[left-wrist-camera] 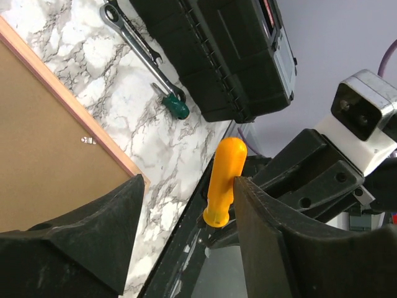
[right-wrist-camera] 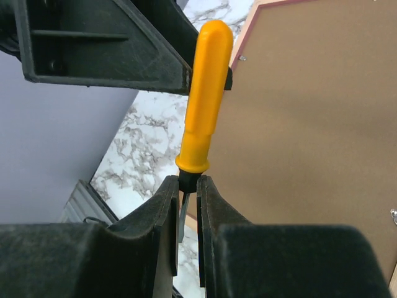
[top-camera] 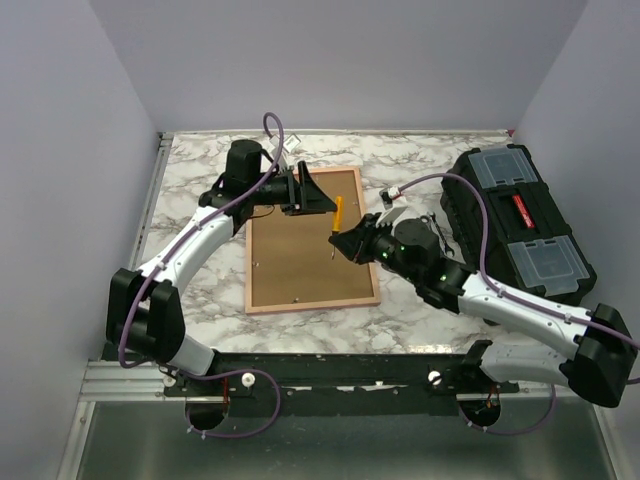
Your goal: Take the photo out of the frame
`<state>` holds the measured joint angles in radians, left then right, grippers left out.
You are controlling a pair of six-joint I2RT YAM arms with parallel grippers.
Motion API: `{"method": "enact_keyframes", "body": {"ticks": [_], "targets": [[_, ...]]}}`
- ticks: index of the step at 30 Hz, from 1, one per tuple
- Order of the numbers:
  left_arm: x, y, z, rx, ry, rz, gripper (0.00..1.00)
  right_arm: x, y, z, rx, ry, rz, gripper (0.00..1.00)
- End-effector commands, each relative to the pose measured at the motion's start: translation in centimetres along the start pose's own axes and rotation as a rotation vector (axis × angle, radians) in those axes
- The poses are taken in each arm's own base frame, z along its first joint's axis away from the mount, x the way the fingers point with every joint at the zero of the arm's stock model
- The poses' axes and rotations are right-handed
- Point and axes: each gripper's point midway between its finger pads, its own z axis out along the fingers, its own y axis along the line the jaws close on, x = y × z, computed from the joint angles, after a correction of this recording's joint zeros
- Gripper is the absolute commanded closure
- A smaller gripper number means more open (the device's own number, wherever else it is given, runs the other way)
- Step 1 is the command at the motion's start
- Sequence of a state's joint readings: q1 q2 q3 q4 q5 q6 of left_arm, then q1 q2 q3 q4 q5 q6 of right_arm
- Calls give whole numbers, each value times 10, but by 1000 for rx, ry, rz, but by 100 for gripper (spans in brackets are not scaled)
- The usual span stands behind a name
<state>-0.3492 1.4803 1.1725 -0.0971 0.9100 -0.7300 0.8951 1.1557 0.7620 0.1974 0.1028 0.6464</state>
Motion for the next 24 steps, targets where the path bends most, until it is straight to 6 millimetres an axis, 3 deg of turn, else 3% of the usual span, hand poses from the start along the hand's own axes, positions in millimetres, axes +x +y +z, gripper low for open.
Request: {"method": "enact_keyframes", "body": {"ticks": [1, 13, 18, 24], "targets": [[-2, -9, 3, 0, 9, 51, 43, -22, 24, 6, -51, -81, 5, 100], [11, -30, 11, 72, 59, 111, 47, -15, 23, 11, -41, -56, 2, 99], [4, -36, 0, 27, -5, 182, 33, -25, 13, 0, 28, -99, 74, 99], [-2, -60, -17, 59, -100, 318, 27, -46, 10, -19, 130, -103, 175, 99]]}}
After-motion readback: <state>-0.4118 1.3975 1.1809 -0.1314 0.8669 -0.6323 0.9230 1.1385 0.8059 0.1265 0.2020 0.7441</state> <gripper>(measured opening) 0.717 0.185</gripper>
